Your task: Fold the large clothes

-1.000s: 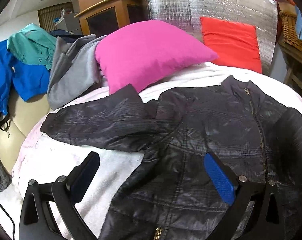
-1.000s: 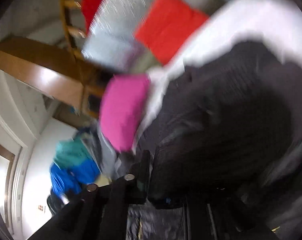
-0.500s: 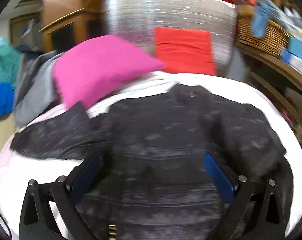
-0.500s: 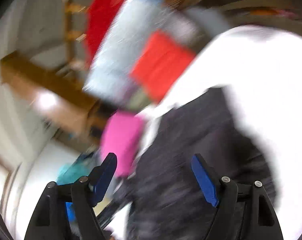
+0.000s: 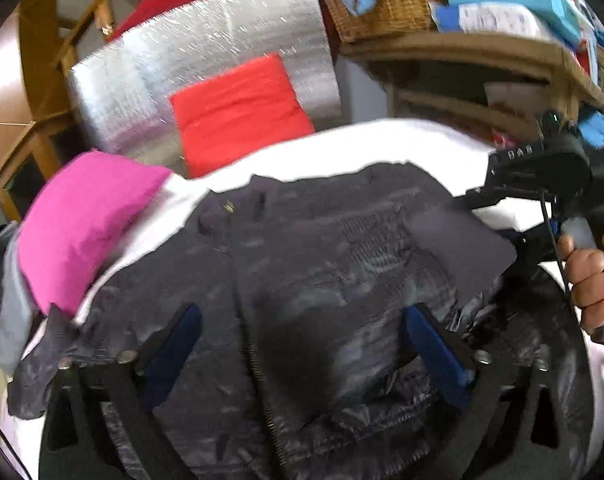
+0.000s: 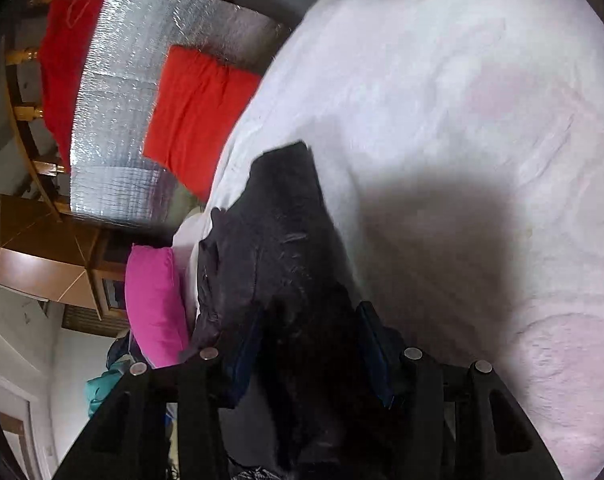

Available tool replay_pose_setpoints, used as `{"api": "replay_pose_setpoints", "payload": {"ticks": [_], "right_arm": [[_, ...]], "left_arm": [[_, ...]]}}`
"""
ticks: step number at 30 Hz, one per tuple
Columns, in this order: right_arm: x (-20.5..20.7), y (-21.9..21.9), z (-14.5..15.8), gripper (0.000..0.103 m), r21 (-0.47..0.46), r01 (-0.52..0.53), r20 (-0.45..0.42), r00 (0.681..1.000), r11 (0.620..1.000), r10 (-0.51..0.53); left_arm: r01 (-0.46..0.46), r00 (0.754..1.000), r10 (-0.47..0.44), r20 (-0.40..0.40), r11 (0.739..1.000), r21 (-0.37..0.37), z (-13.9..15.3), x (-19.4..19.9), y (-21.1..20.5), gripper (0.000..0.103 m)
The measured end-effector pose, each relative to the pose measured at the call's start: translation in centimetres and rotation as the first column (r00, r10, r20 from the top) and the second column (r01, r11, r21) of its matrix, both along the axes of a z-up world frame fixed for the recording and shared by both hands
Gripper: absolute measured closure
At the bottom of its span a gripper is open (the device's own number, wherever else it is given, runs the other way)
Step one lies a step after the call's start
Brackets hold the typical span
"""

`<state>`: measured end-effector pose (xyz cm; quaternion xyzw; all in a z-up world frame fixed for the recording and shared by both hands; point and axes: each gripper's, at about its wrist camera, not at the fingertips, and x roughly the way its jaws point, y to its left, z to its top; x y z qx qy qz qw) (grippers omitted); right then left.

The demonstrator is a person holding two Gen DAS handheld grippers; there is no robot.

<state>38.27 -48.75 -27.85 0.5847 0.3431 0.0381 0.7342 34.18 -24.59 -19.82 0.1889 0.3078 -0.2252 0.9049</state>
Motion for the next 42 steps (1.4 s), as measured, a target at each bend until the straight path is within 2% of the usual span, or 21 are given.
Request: {"api": "replay_pose_setpoints", "payload": {"ticks": [1,2,3,6,8,10,13,15,17,19,22,25,26,28,30,31,33,34,37,39,42], "right_arm": [[0.4,0.3,-0.3,0.063,-0.004,-0.003,-0.014,1.000,1.000,0.003],[0.4,0.4,-0.3,0.064,-0.014,-0.005,-0.023,1.000,1.000,0.005],[0.3,0.4,-0.1,0.065,-0.020,-0.004,-0.025,1.000,1.000,0.004],[0.4,0.6,0.0,0.067,-0.047,-0.001,-0.031,1.000,0.999,0.000],[0.5,0.7,-0.3,0.067,-0.054,0.001,-0.050,0.999,0.999,-0.004],[0.4,0.6,-0.7,0.068,-0.043,0.004,-0.067,0.998,0.999,-0.007],[0.0,0.4,-0.9,0.068,-0.050,0.015,-0.072,0.997,0.999,-0.018],[-0.1,0.5,-0.9,0.068,-0.063,0.023,-0.075,0.997,0.998,-0.028],[-0.1,0.6,-0.8,0.068,-0.070,0.032,-0.079,0.996,0.997,-0.037],[-0.2,0.7,-0.7,0.068,-0.084,0.039,-0.085,0.995,0.996,-0.046],[-0.3,0.9,-0.4,0.068,-0.117,0.047,-0.093,0.994,0.992,-0.058],[-0.5,1.2,0.1,0.066,-0.149,0.055,-0.114,0.991,0.987,-0.072],[-0.7,1.3,0.8,0.065,-0.185,0.061,-0.135,0.987,0.981,-0.087],[-1.8,2.2,3.9,0.058,-0.348,0.101,-0.105,0.984,0.932,-0.145],[-3.1,3.1,6.9,0.054,-0.449,0.167,0.005,0.983,0.878,-0.184],[-3.5,3.5,7.8,0.053,-0.447,0.192,0.060,0.981,0.874,-0.185],[-2.9,4.2,8.2,0.052,-0.344,0.147,0.155,0.983,0.927,-0.098],[-2.1,4.6,7.9,0.047,-0.282,0.093,0.172,0.984,0.955,-0.045],[0.8,6.4,6.4,0.044,-0.108,-0.028,0.190,0.981,0.994,0.048],[3.5,8.0,5.7,0.036,-0.089,-0.103,0.118,0.987,0.991,0.114],[6.8,9.8,4.4,0.035,-0.077,-0.134,0.050,0.989,0.988,0.138]], "left_arm": [[0.003,0.999,-0.003,-0.033,1.000,0.001,-0.5,0.4,0.0,0.034],[-0.004,0.998,0.005,-0.066,1.000,0.005,-1.0,1.0,0.0,0.060],[-0.022,0.995,0.022,-0.098,1.000,0.001,-1.4,1.7,0.5,0.069],[-0.058,0.988,0.038,-0.151,0.990,-0.130,-0.8,2.8,3.1,0.082],[-0.075,0.985,0.039,-0.168,0.973,-0.216,0.0,3.3,4.6,0.084],[-0.115,0.974,0.047,-0.224,0.947,-0.299,0.6,4.1,6.8,0.084],[-0.230,0.930,0.096,-0.354,0.905,-0.359,-0.1,5.7,10.4,0.085],[-0.308,0.877,0.089,-0.472,0.858,-0.411,-1.2,6.6,13.5,0.084],[-0.364,0.834,0.087,-0.545,0.828,-0.427,-2.1,7.0,15.7,0.084],[-0.419,0.810,0.127,-0.572,0.808,-0.414,-2.2,6.6,18.2,0.083],[-0.449,0.814,0.189,-0.549,0.804,-0.389,-1.5,5.8,21.2,0.075],[-0.461,0.843,0.243,-0.480,0.785,-0.414,0.1,4.9,23.5,0.055],[-0.464,0.849,0.258,-0.462,0.781,-0.418,0.7,4.8,24.2,0.045],[-0.475,0.855,0.293,-0.428,0.774,-0.419,1.4,4.8,24.7,0.040],[-0.457,0.868,0.291,-0.402,0.784,-0.421,1.9,4.6,24.1,0.039],[-0.433,0.880,0.282,-0.383,0.807,-0.402,2.1,4.5,23.1,0.038],[-0.400,0.894,0.284,-0.347,0.853,-0.334,2.0,4.5,21.0,0.034],[-0.391,0.897,0.284,-0.338,0.866,-0.311,1.9,4.2,20.7,0.034],[-0.373,0.893,0.271,-0.359,0.891,-0.257,1.1,4.6,19.2,0.033],[-0.393,0.882,0.294,-0.368,0.890,-0.231,0.8,4.4,19.7,0.033],[-0.443,0.861,0.359,-0.360,0.876,-0.188,0.4,4.7,21.3,0.033]]}}
